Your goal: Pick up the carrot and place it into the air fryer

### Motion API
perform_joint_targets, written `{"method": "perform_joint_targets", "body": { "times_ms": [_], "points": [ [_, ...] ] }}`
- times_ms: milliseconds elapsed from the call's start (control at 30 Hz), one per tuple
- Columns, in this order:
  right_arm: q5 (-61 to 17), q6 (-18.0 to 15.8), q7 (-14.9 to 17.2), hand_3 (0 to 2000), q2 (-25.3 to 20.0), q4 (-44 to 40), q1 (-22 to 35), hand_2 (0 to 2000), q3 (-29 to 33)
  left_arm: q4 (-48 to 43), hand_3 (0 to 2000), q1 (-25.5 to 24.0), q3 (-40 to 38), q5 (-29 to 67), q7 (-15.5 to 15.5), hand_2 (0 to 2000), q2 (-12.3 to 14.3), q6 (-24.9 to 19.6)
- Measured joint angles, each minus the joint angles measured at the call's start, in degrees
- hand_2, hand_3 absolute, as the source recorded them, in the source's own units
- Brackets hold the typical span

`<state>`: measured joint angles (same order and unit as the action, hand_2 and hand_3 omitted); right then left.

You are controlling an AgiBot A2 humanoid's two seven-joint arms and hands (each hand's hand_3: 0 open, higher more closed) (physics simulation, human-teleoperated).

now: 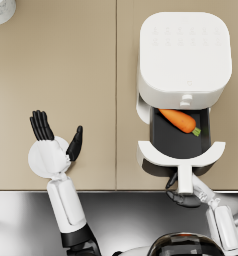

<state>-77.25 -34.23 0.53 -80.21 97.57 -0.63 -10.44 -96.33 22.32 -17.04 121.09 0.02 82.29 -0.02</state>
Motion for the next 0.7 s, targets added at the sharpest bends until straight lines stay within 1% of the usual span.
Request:
{"method": "perform_joint_targets", "body": {
  "times_ms": [67,133,167,200,300,400,533,633,700],
  "points": [
    [0.2,5.3,-0.2,2000,4.0,-4.3,6.3,2000,-4.2,-0.5,0,-0.1,-0.3,0.0,0.0,0,-0.2,0.0],
    [0.3,9.0,0.3,2000,3.9,-8.4,10.5,2000,-5.8,-0.7,0,-0.2,-0.4,0.0,0.0,0,-0.3,0.0],
    [0.3,9.7,0.3,2000,4.2,-10.2,12.4,2000,-6.6,-0.7,0,-0.2,-0.4,0.0,0.0,0,-0.3,0.0],
    [0.3,10.0,0.4,2000,4.9,-11.7,14.3,2000,-7.5,-0.6,0,-0.2,-0.4,0.0,0.0,0,-0.4,0.0],
    [0.4,11.1,-0.1,2000,9.3,-15.1,19.9,2000,-12.9,-0.1,0,-0.1,-0.2,0.0,0.0,0,-0.7,0.0],
    [0.4,12.2,-1.4,2000,11.6,-20.0,26.0,2000,-17.9,0.2,0,-0.1,-0.1,0.0,0.0,0,-0.9,0.0],
    [0.5,12.3,-1.7,2000,12.9,-27.9,34.8,2000,-24.2,0.2,0,-0.2,0.7,0.0,0.0,0,-1.1,0.0],
    [0.5,13.9,-2.1,2000,12.7,-34.9,41.8,2000,-29.9,0.4,0,-0.1,1.4,0.0,0.0,0,-1.3,0.0],
    [0.6,13.7,-2.3,2000,12.0,-40.3,46.5,2000,-33.7,0.6,0,0.1,1.7,0.0,0.0,0,-1.5,0.0]
  ]
}}
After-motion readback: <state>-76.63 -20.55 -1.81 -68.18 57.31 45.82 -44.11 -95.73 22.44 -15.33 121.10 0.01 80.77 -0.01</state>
